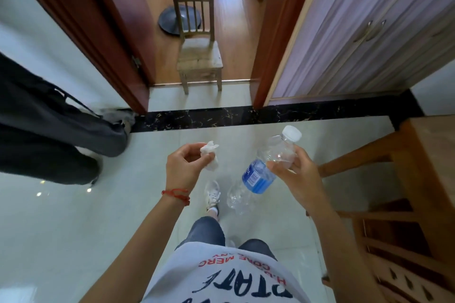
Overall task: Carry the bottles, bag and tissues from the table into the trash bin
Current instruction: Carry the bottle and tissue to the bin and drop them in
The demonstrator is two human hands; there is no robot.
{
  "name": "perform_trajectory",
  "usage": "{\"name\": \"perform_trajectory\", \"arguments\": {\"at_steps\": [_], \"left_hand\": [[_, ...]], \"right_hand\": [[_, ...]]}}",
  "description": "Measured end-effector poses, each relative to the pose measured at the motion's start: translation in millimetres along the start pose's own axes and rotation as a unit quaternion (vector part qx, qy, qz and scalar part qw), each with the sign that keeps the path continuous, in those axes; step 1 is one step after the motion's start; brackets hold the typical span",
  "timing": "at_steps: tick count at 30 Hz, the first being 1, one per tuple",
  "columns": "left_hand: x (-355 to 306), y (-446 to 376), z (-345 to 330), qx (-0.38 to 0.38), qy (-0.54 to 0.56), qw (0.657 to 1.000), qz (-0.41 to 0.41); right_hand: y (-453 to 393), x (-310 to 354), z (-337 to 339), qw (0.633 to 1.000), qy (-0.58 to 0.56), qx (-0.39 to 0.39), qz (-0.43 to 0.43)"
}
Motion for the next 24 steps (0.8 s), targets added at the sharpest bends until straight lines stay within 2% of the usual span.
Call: {"name": "perform_trajectory", "arguments": {"at_steps": [6,11,24], "left_hand": [[-42.1,-101.4,-16.4,0.028,0.007,0.999,-0.015],[-77.4,-170.4,-38.1,0.073,-0.013,0.997,-0.036],[-148.5,-281.6,-140.3,0.138,-0.023,0.99,-0.029]], "right_hand": [[-88.9,32.1,5.7,0.999,-0.034,-0.036,0.004],[-148.7,55.2,16.1,0.994,0.022,-0.102,0.038],[-274.3,66.8,85.5,0.984,-0.014,-0.176,0.015]]}}
Point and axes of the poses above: each hand's wrist, its own y-axis away from the middle knuckle, its own z-axis out of the back of the hand, x = y × z, the point moved 4 cm from there along -y, towards the middle knuckle, and after that the axes turned 9 degrees about -y, right-handed, at the moved point
